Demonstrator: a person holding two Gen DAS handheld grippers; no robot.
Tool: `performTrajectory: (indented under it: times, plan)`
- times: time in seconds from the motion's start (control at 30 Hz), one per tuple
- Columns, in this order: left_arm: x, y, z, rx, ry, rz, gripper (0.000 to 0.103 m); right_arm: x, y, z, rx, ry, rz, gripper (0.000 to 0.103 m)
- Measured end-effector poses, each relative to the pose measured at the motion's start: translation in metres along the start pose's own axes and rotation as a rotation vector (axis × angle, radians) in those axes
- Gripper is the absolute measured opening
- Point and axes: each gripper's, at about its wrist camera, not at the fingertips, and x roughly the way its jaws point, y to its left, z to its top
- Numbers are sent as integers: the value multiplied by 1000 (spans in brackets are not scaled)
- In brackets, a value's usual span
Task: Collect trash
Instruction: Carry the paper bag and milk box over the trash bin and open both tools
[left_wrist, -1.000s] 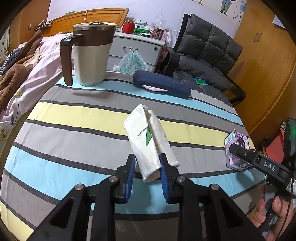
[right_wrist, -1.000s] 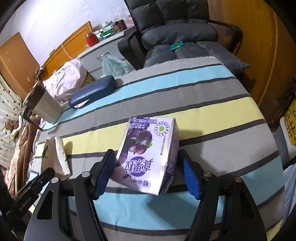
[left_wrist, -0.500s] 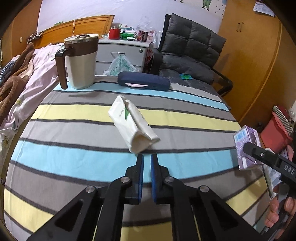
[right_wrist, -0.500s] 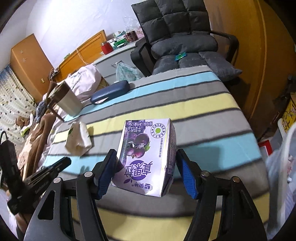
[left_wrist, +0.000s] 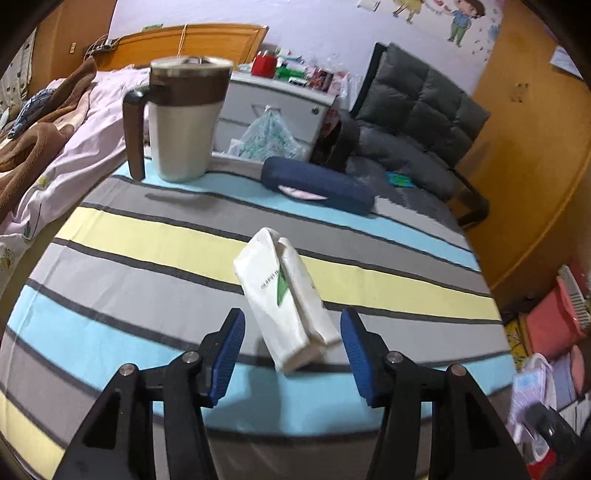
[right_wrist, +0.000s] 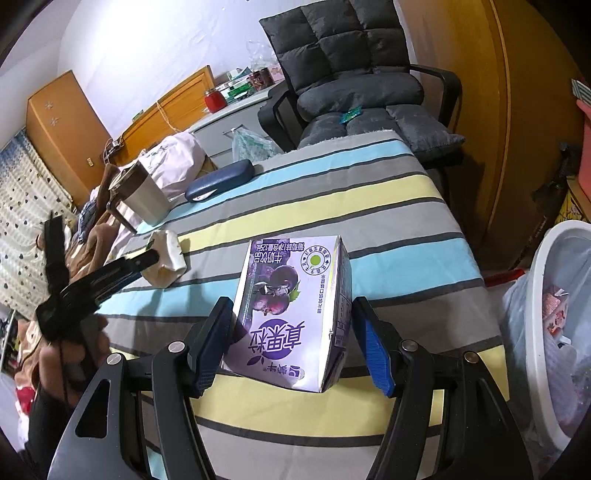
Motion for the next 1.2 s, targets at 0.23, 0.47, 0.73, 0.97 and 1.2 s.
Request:
performTrajectory:
  times: [0.23,0.47,0.73,0.97,1.2]
  plan:
    - [7,1,-2,23,6,49,19,0,-4,-3,4,-3,7,67]
    - [-17,-21,-18,120,-20,59,8,-13,-7,-11,-2,-14,15,67]
    - [-56,-68,-42,220,-46,-21,8,-44,-19,-21,-3,-66,-21,67]
    - [-77,-122,-64,309,-43,-122,8,-73,-46,-32,37,-109,-82,67]
    - [-77,-183,-87,408,-4,-231,8,-100,-82,-44,99,-151,-175,67]
